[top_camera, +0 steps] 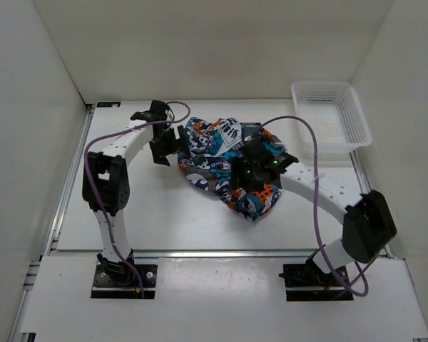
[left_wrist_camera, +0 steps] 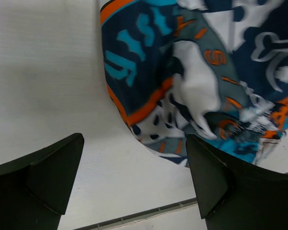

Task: Fold and stack the shorts
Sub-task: Move the shorts to the center of the board

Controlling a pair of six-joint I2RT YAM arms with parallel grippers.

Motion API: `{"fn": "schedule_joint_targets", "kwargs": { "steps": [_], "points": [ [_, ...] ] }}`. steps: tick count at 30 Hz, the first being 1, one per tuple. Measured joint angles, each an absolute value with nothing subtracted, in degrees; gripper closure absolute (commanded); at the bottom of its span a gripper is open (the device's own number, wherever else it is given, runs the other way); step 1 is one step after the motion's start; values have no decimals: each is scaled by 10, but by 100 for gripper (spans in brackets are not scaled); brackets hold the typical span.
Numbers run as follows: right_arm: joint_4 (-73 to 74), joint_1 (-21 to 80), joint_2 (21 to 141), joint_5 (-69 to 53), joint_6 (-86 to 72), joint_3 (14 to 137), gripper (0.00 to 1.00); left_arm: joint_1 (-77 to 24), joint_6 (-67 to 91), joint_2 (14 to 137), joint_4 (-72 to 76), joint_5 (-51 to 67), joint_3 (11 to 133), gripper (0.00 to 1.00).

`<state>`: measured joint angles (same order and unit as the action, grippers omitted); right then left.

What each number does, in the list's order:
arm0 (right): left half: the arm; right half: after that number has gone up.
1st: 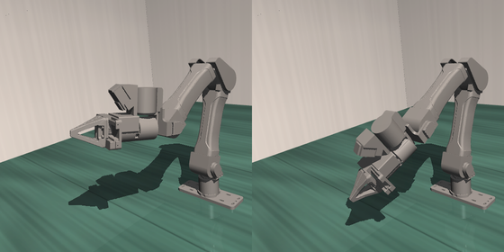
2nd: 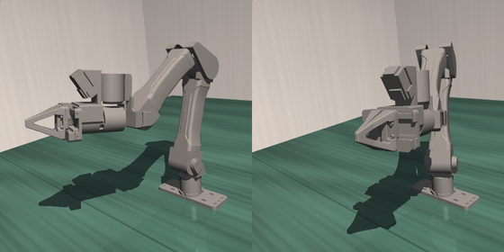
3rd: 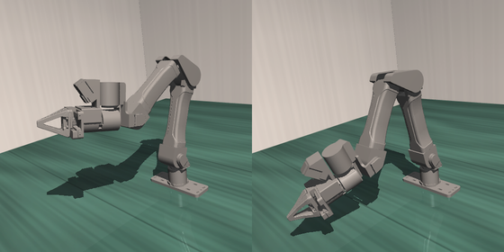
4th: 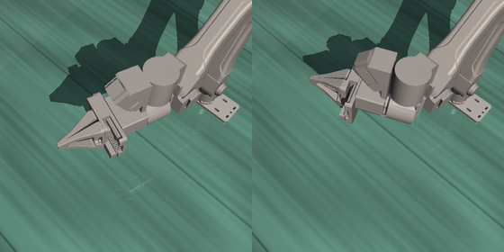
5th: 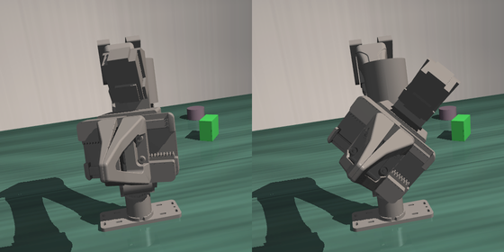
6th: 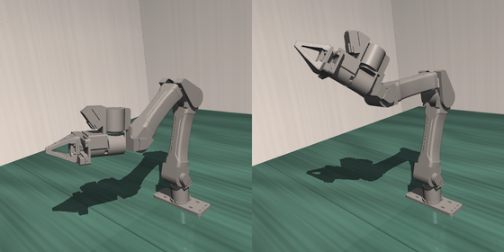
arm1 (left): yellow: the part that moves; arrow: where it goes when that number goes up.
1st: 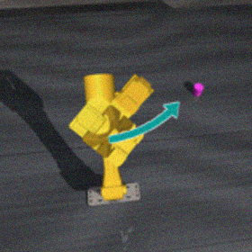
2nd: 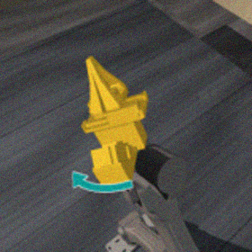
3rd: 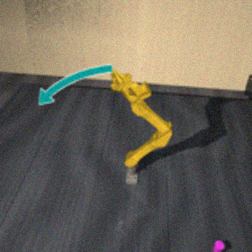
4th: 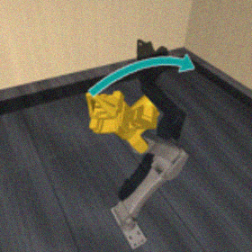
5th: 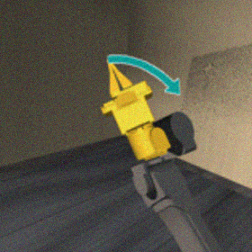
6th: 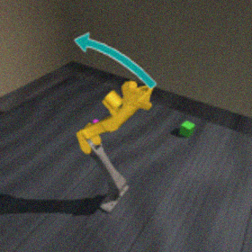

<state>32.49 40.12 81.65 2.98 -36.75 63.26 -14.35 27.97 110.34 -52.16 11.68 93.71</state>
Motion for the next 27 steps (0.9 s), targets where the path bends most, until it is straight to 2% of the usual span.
{"fn": "schedule_joint_targets", "kwargs": {
  "steps": [2,3,4,7,8,9,12,13,14,16,18,21,23,24,26,27],
  "points": [
    [324,412,866,25,-366,648,58,-143,286,1133,-518,122,927,1],
    [322,413,891,23,-366,660,61,-143,288,1141,-517,126,919,1],
    [319,413,911,24,-366,672,58,-143,290,1145,-516,129,912,1],
    [313,410,967,28,-362,723,28,-143,297,1151,-513,136,907,1],
    [310,408,985,28,-358,740,20,-143,300,1151,-509,138,907,4],
    [307,406,1000,28,-353,754,12,-143,302,1152,-504,141,907,13],
    [302,399,1034,29,-344,783,11,-143,308,1164,-495,147,915,41],
    [301,396,1044,28,-343,793,13,-143,307,1173,-492,149,918,66],
    [299,391,1053,27,-342,801,14,-143,309,1180,-489,150,919,75],
    [298,380,1068,28,-342,811,22,-142,309,1189,-489,150,919,90],
    [300,368,1084,24,-343,822,31,-142,308,1194,-488,150,919,90],
    [300,354,1123,21,-344,856,34,-140,307,1194,-488,150,919,90],
    [298,351,1145,22,-346,873,43,-140,307,1194,-488,150,919,90],
    [298,351,1150,22,-345,876,53,-140,307,1193,-488,150,918,90],
    [301,353,1152,23,-346,876,65,-140,307,1187,-488,150,914,90],
    [301,353,1152,23,-345,876,87,-138,307,1181,-489,150,912,85]
  ]
}}
